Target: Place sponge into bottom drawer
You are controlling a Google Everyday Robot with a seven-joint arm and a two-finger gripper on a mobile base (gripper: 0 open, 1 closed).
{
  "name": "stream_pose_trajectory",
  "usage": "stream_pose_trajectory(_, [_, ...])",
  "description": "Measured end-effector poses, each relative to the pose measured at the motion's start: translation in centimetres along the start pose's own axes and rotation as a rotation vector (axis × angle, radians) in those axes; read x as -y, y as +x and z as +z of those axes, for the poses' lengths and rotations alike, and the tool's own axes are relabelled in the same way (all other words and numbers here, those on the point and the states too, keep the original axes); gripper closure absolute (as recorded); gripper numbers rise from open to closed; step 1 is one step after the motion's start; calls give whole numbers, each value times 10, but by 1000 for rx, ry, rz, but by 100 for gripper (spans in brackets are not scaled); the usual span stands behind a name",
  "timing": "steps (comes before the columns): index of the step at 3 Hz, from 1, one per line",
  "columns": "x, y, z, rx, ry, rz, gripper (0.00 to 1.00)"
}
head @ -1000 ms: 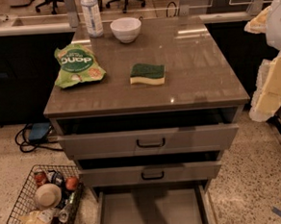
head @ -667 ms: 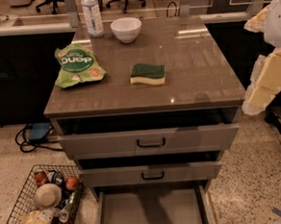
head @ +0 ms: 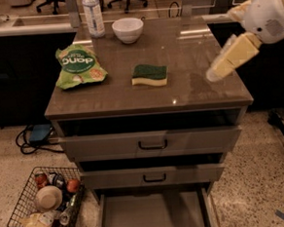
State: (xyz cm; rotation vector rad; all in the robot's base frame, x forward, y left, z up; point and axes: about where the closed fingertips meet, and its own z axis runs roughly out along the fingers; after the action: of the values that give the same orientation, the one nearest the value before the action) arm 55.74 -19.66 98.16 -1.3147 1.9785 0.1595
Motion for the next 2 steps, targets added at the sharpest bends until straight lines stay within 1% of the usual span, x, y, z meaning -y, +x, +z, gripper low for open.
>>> stream_pose_trajectory(1, [37,-39,45,193,22,3,0])
stream_pose_trajectory(2, [50,-64,81,308,23,15,0])
